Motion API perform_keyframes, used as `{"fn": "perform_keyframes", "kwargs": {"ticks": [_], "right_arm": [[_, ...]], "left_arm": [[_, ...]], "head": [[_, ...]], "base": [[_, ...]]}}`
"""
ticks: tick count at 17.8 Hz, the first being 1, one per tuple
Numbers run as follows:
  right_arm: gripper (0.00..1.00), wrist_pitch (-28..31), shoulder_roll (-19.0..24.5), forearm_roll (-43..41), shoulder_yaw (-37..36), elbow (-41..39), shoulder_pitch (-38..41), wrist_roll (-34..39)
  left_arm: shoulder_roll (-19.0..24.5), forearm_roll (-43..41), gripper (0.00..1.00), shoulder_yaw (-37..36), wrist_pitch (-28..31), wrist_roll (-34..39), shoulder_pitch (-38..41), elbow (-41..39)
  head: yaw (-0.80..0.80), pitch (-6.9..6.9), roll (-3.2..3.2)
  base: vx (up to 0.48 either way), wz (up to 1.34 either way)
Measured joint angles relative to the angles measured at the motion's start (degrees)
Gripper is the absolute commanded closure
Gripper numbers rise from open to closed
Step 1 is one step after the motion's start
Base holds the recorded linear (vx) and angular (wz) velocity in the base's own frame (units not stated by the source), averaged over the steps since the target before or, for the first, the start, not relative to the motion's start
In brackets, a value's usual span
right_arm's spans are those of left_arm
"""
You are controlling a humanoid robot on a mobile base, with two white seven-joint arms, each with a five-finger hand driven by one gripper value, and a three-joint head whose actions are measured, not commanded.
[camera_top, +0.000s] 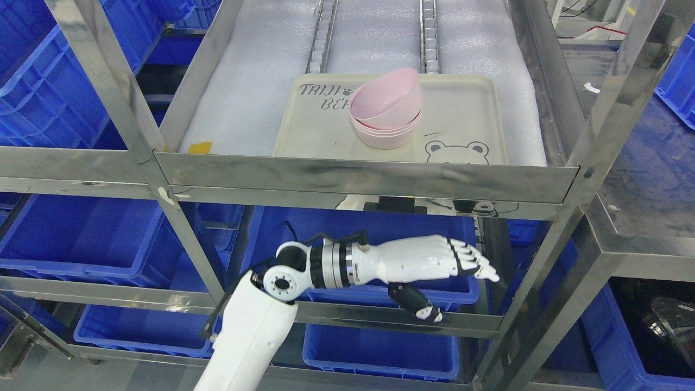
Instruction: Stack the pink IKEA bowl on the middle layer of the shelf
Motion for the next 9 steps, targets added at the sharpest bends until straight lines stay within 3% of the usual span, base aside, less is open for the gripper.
{"fn": "perform_keyframes", "kwargs": {"ticks": [2,9], "right_arm": [[0.0,0.1,0.0,0.0,0.0,0.0,0.0,0.0],[0.0,0.1,0.0,0.0,0.0,0.0,0.0,0.0]], "left_arm": [[0.0,0.0,0.06,1.8,-0.5,4.8,7.7,1.5],[-0.1,4.0,0.01,8.2,0.7,37.8,18.8,7.0]], "head": [[0.0,0.0,0.0],[0.0,0.0,0.0]], "base": [[0.0,0.01],[0.012,0.01]]}}
